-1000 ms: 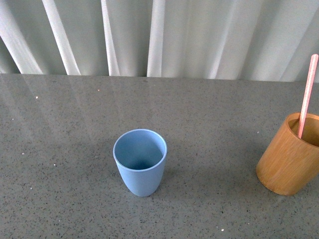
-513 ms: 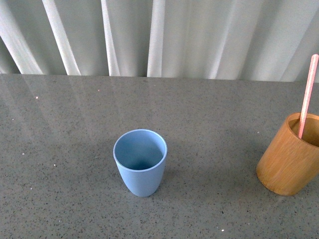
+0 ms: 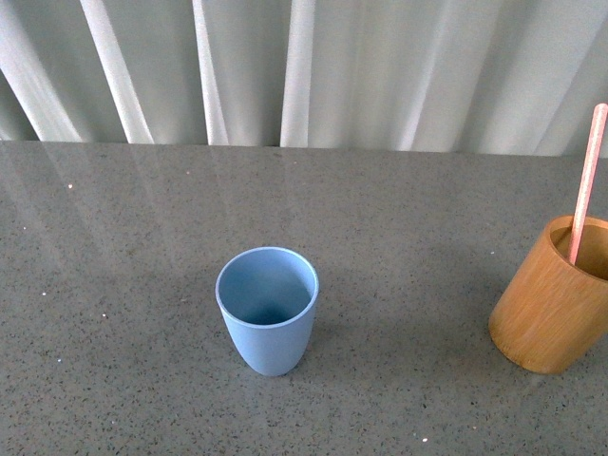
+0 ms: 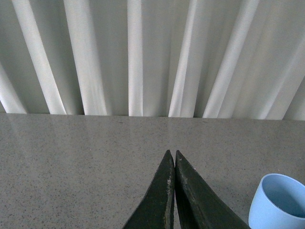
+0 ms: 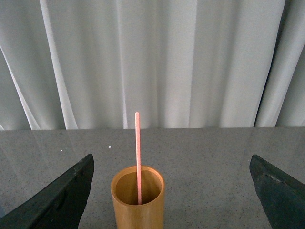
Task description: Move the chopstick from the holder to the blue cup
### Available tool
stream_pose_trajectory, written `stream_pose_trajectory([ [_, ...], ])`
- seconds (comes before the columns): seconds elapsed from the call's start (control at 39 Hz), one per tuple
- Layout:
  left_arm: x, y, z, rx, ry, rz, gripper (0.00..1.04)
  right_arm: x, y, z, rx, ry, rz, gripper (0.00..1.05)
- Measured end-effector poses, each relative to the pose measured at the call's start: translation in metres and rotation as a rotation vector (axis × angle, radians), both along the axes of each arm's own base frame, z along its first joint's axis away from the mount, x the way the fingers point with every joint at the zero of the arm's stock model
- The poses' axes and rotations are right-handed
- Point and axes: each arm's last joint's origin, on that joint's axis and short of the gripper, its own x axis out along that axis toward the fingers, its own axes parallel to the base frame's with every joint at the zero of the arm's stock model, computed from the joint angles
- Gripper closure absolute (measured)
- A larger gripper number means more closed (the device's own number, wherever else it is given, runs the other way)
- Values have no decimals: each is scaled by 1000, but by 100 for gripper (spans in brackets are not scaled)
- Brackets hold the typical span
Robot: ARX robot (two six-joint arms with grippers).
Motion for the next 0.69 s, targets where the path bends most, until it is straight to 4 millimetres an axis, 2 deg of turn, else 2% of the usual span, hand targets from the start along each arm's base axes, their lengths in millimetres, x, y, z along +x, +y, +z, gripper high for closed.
stream_pose_trajectory([
  [0.03, 0, 0, 0, -1, 0, 0, 101, 0, 0, 0, 0, 0, 0, 10],
  [0.51, 0, 0, 0, 0, 0, 0, 28, 0, 0, 0, 0, 0, 0, 10],
  [0.69, 0, 0, 0, 0, 0, 0, 5, 0, 0, 0, 0, 0, 0, 10],
])
